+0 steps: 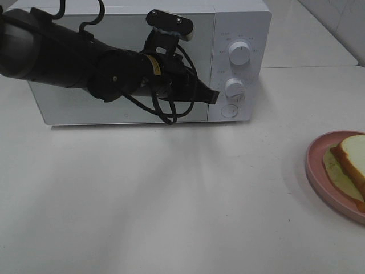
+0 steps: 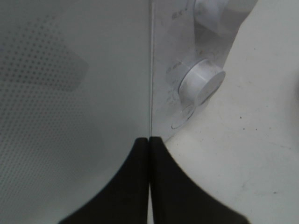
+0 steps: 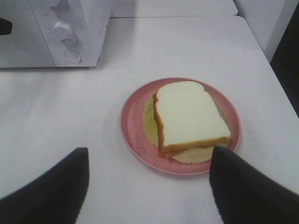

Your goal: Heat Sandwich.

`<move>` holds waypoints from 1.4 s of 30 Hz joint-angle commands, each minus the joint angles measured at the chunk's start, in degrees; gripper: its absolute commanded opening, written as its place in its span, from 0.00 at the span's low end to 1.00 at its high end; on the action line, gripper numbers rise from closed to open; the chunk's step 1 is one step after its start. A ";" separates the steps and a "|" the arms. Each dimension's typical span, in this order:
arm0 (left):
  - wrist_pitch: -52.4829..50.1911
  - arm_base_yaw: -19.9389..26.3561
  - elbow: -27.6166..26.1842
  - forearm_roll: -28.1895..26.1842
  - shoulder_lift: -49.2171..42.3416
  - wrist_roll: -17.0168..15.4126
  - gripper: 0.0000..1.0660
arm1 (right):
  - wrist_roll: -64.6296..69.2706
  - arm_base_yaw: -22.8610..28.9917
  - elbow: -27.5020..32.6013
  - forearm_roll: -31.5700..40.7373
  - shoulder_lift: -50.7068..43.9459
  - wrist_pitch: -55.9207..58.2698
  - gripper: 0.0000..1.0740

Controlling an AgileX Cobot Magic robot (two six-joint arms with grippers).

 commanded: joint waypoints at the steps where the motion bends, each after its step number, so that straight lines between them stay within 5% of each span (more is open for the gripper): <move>1: 6.59 -0.40 -0.46 -0.86 -1.72 -0.63 0.00 | -0.57 -0.29 0.11 0.06 -1.32 -0.92 0.66; 7: 20.40 -0.52 -0.46 -3.50 -4.70 -0.57 0.03 | -0.80 -0.29 0.11 0.23 -1.32 -0.92 0.66; 8: 23.66 -0.52 -0.46 -3.90 -5.79 -0.57 0.17 | -0.80 -0.29 0.11 0.23 -1.32 -0.92 0.66; 9: 23.66 -0.52 -0.46 -3.90 -5.79 -0.57 0.17 | -0.80 -0.29 0.11 0.23 -1.32 -0.92 0.66; 10: 25.04 -0.52 -0.46 -3.90 -6.36 -0.57 0.29 | -0.80 -0.29 0.11 0.23 -1.32 -0.92 0.66; 11: 26.59 -0.52 -0.46 -4.70 -6.82 -0.57 0.44 | -0.80 -0.29 0.11 0.23 -1.32 -0.92 0.66; 12: 28.48 -0.52 -0.46 -6.07 -7.73 -0.80 0.75 | -0.80 -0.29 0.11 0.23 -1.32 -0.92 0.66; 13: 28.48 -0.52 -0.46 -6.07 -7.73 -0.80 0.75 | -0.80 -0.29 0.11 0.23 -1.32 -0.92 0.66; 14: 29.91 -0.52 -0.46 -6.53 -8.14 -0.80 0.91 | -0.80 -0.29 0.11 0.23 -1.32 -0.92 0.66; 15: 31.34 -0.52 -0.46 -7.28 -8.65 -0.92 0.94 | -0.80 -0.29 0.11 0.23 -1.32 -0.92 0.66; 42: 67.09 -0.29 -0.52 -10.60 -15.81 -0.80 0.91 | -0.57 -0.29 0.11 0.23 -1.32 -0.92 0.66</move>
